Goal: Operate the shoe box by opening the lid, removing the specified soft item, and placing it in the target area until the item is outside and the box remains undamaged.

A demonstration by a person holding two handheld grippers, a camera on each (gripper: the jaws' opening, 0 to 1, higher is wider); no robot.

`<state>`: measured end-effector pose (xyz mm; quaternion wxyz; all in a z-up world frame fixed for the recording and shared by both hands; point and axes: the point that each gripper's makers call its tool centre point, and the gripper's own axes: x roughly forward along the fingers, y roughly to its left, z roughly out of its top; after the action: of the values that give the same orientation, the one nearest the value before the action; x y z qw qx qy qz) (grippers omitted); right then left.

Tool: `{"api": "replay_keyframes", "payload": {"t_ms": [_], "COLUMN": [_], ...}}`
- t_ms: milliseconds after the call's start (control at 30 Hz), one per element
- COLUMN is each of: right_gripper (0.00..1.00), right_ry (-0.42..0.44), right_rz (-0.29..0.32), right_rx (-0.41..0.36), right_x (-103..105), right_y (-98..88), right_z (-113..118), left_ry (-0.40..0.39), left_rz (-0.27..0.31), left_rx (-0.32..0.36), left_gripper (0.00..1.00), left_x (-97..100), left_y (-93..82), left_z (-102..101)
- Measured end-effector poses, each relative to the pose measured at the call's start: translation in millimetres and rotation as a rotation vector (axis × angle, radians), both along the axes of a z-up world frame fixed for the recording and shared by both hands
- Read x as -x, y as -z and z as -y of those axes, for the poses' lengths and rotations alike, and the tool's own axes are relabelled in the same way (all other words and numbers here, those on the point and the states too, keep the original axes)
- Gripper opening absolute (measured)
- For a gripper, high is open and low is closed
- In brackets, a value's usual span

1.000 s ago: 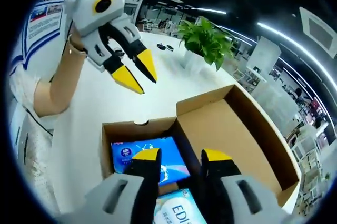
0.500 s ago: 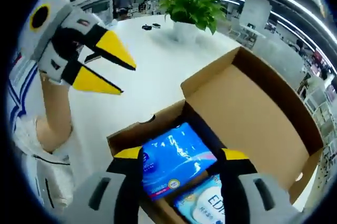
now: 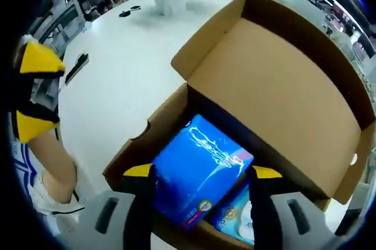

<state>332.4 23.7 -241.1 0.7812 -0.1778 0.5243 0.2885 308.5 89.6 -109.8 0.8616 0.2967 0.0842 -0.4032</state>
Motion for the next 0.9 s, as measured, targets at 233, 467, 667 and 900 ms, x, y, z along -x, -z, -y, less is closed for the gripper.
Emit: {"api": "replay_keyframes", "payload": {"t_ms": [233,467,667,900], "right_gripper": [0.71,0.77,0.8,0.8], "right_ry": [0.041,0.155,0.183,0.22], "right_rz": [-0.023,-0.084,-0.086,-0.107], "right_rx": [0.046,0.061,0.073,0.067], "right_x": [1.5,6.7,2.4,0.9], "right_y": [11.9,26.8,34.3,39.9], "right_z": [-1.6,-1.5,-1.7,2.4], "left_ry": [-0.023,-0.028,-0.04,-0.041], "left_rz": [-0.002,-0.007,-0.025,-0.073], "left_rx": [0.011,0.035,0.037,0.0], "left_gripper": [0.13,0.13,0.12,0.12], "left_x": [0.7,1.0,-1.0,-4.7], "left_y": [1.4,0.3,2.8,16.2], "left_z": [-8.8,-14.1,-18.5,-15.4]}}
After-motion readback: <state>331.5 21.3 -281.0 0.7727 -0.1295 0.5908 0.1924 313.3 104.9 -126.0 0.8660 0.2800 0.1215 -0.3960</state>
